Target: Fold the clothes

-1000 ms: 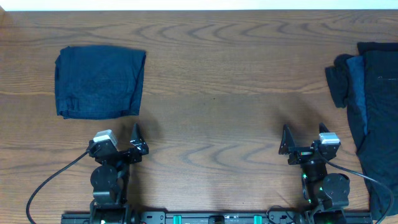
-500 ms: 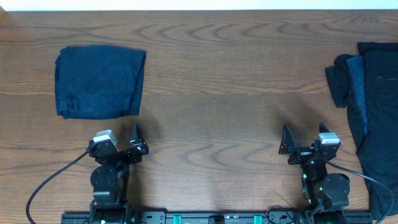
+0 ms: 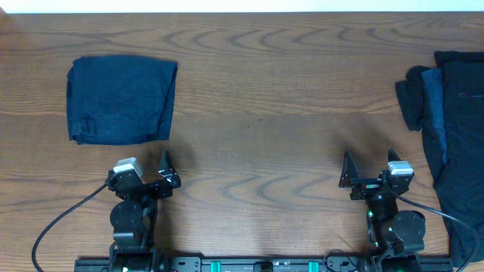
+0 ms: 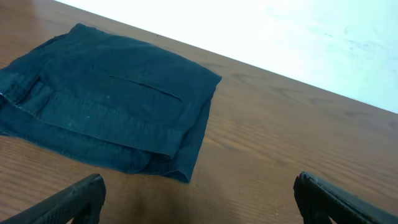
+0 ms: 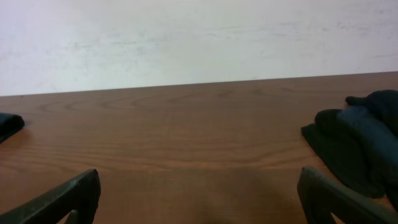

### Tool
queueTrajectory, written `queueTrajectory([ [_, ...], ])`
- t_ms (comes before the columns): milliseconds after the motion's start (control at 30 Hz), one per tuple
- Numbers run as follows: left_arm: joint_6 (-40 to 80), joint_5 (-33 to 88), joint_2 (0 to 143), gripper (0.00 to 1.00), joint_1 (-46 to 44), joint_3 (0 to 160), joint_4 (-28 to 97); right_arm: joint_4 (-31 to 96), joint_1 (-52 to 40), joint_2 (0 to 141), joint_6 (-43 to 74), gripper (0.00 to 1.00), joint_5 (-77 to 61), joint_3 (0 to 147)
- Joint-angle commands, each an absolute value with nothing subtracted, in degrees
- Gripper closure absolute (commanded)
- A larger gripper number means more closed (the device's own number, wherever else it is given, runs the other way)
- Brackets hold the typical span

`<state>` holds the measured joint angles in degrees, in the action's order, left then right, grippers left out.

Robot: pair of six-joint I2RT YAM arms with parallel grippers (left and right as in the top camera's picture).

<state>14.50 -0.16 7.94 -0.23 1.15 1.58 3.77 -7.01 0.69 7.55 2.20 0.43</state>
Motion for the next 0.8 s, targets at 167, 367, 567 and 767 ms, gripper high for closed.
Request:
queueTrajectory([
  [167,13.3,-1.1,8.0,0.02,-0.4,0.2,4.1,3.9,-7.4,0.3,7.0,0.01,2.8,0.3],
  [367,13.3,-1.1,7.7,0.02,-0.4,0.2,4.1,3.9,-7.4,0.3,7.0,0.01,2.8,0.3],
  [567,13.3,-1.1,3.7,0.02,-0.4,0.2,4.1,3.9,-7.4,0.3,7.0,0.01,2.8,0.3],
  [767,13.3,-1.1,2.3,0.02,-0.4,0.2,4.1,3.9,-7.4,0.3,7.0,0.01,2.8,0.3],
])
